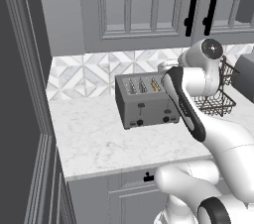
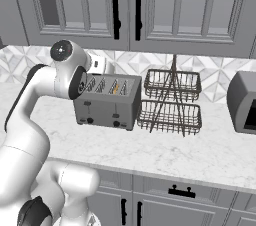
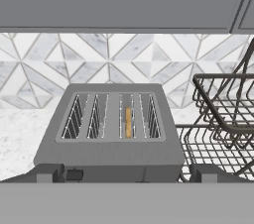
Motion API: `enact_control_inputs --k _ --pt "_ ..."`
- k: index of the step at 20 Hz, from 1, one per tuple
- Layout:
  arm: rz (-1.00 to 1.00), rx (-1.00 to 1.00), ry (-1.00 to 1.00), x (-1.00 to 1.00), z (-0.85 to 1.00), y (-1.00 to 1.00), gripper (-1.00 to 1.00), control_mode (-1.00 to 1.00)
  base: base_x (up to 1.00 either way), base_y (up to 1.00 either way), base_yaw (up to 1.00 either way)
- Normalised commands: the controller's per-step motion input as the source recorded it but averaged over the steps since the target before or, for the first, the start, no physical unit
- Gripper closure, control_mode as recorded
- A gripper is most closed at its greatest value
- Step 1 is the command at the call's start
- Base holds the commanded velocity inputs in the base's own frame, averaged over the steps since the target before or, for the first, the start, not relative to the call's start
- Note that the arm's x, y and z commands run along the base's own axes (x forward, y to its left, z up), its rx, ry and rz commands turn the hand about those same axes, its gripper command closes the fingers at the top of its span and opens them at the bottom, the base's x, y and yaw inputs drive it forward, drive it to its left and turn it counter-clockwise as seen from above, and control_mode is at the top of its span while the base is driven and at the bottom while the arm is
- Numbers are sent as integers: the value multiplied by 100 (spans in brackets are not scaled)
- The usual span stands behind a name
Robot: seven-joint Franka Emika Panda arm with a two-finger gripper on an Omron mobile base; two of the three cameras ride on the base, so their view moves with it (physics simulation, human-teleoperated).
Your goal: Start the toaster. Once the lever pops up, take the bread to the plate on the dining counter.
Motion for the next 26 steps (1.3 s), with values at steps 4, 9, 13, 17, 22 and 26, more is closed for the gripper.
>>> enact_control_inputs --k 4,9,13,17,22,26 --pt "0 0 0 0 0 0 -100 -100 0 0 0" --pt "0 0 0 0 0 0 -100 -100 0 0 0" --pt "0 0 0 0 0 0 -100 -100 0 0 0" --pt "0 0 0 0 0 0 -100 -100 0 0 0" --pt "0 0 0 0 0 0 -100 -100 0 0 0" --pt "0 0 0 0 0 0 -100 -100 0 0 0"
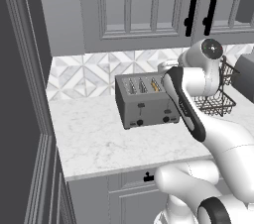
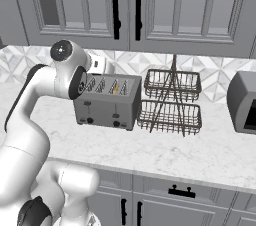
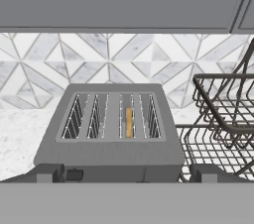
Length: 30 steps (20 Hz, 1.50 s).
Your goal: Start the toaster. Once the lever pops up, take the bread to the plate on the dining counter.
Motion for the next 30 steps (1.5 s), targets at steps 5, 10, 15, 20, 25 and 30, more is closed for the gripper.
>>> enact_control_inputs --k 5,10,15,20,25,30 --pt "0 0 0 0 0 0 -100 -100 0 0 0" --pt "0 0 0 0 0 0 -100 -100 0 0 0" --pt "0 0 0 0 0 0 -100 -100 0 0 0" --pt "0 0 0 0 0 0 -100 -100 0 0 0" --pt "0 0 0 0 0 0 -100 -100 0 0 0" --pt "0 0 0 0 0 0 -100 -100 0 0 0"
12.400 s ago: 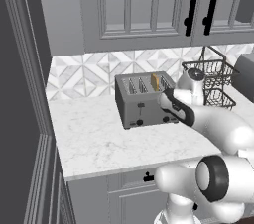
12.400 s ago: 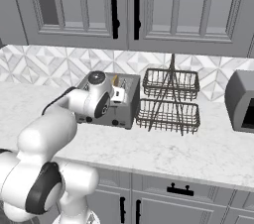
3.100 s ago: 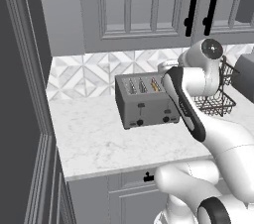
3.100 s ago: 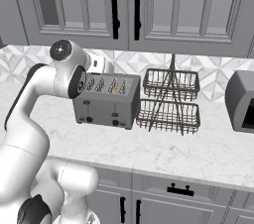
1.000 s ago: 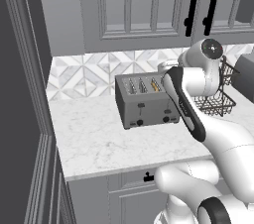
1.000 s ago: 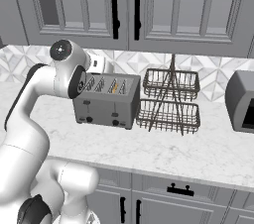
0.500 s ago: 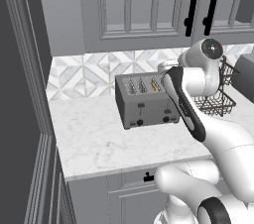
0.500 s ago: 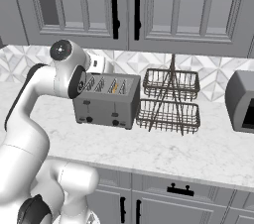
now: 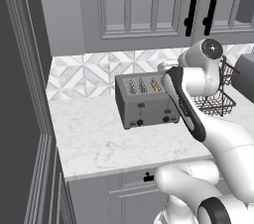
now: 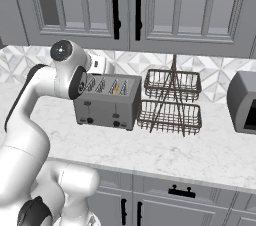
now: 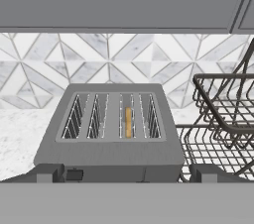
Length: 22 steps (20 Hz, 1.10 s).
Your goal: Start the toaster. Once the lever pops up, take the bread to the plate on the dining counter.
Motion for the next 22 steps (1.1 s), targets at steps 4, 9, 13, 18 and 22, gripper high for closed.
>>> enact_control_inputs --k 4,9,13,18,22 --pt "0 0 0 0 0 0 -100 -100 0 0 0" --pt "0 0 0 0 0 0 -100 -100 0 0 0" --pt "0 0 0 0 0 0 -100 -100 0 0 0" --pt "0 0 0 0 0 0 -100 -100 0 0 0" --pt "0 0 0 0 0 0 -100 -100 0 0 0"
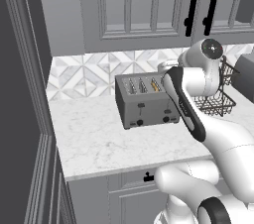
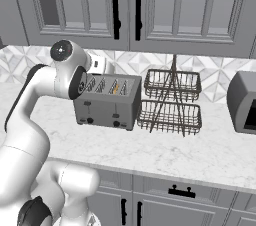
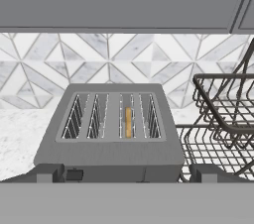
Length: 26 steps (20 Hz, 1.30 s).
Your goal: Start the toaster. Once the lever pops up, take the bread to the plate on the dining counter.
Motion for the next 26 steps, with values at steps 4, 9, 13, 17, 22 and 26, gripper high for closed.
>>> enact_control_inputs --k 4,9,13,17,22,26 --pt "0 0 0 0 0 0 -100 -100 0 0 0" --pt "0 0 0 0 0 0 -100 -100 0 0 0" --pt "0 0 0 0 0 0 -100 -100 0 0 0" --pt "0 0 0 0 0 0 -100 -100 0 0 0" --pt "0 0 0 0 0 0 -100 -100 0 0 0" --pt "0 0 0 0 0 0 -100 -100 0 0 0"
